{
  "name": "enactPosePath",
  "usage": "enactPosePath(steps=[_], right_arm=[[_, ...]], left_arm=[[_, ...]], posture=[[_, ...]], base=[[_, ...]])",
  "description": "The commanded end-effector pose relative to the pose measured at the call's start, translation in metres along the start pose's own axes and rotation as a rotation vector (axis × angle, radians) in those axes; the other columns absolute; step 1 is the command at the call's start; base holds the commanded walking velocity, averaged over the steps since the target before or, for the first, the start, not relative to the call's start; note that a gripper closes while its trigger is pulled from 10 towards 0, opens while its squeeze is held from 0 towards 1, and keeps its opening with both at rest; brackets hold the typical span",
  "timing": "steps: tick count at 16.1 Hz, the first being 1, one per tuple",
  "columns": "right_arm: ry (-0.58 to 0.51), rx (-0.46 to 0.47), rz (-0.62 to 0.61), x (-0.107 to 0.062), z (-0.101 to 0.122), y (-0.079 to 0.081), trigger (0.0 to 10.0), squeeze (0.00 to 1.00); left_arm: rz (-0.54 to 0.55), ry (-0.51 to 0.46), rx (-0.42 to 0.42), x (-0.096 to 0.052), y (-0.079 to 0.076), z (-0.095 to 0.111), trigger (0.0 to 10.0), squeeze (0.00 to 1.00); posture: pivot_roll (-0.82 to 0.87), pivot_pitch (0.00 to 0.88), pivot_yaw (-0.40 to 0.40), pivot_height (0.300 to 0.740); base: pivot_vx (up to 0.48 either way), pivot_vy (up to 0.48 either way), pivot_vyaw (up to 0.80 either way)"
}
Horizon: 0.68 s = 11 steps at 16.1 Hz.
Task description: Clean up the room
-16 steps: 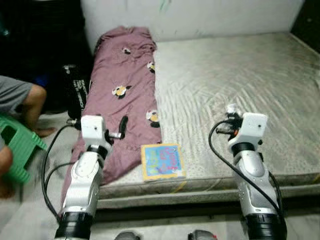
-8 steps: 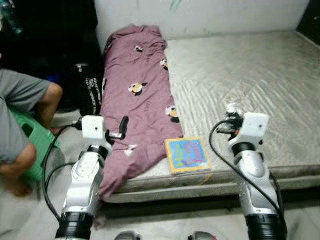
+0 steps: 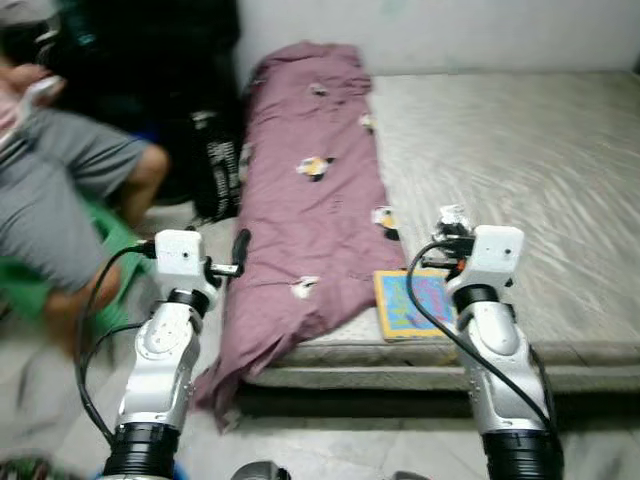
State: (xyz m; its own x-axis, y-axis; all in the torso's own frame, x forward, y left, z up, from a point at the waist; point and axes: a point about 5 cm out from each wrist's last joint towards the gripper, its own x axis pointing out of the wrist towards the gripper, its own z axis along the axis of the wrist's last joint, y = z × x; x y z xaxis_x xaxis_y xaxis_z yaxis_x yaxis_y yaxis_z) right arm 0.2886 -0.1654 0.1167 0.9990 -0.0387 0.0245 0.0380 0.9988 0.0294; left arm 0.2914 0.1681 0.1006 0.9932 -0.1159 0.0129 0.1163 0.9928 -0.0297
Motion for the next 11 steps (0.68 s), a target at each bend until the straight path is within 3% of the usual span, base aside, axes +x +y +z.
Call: enactPosePath(steps=[1, 11], right_arm=[[-0.025, 0.0, 0.013, 0.0017, 0.006, 0.0031, 10.0, 0.0], [-0.023, 0.003, 0.033, 0.0021, 0.0057, 0.0044, 10.0, 0.0]], left_arm=[[0.005, -0.011, 0.009, 0.0008, 0.0019, 0.003, 10.0, 0.0], [0.006, -0.013, 0.014, 0.0012, 0.0007, 0.0029, 10.0, 0.0]], posture=[[-0.1, 0.0, 0.058, 0.74], [-0.09, 0.0, 0.055, 0.74]], base=[[0.0, 0.0, 0.8], [0.0, 0.0, 0.8]])
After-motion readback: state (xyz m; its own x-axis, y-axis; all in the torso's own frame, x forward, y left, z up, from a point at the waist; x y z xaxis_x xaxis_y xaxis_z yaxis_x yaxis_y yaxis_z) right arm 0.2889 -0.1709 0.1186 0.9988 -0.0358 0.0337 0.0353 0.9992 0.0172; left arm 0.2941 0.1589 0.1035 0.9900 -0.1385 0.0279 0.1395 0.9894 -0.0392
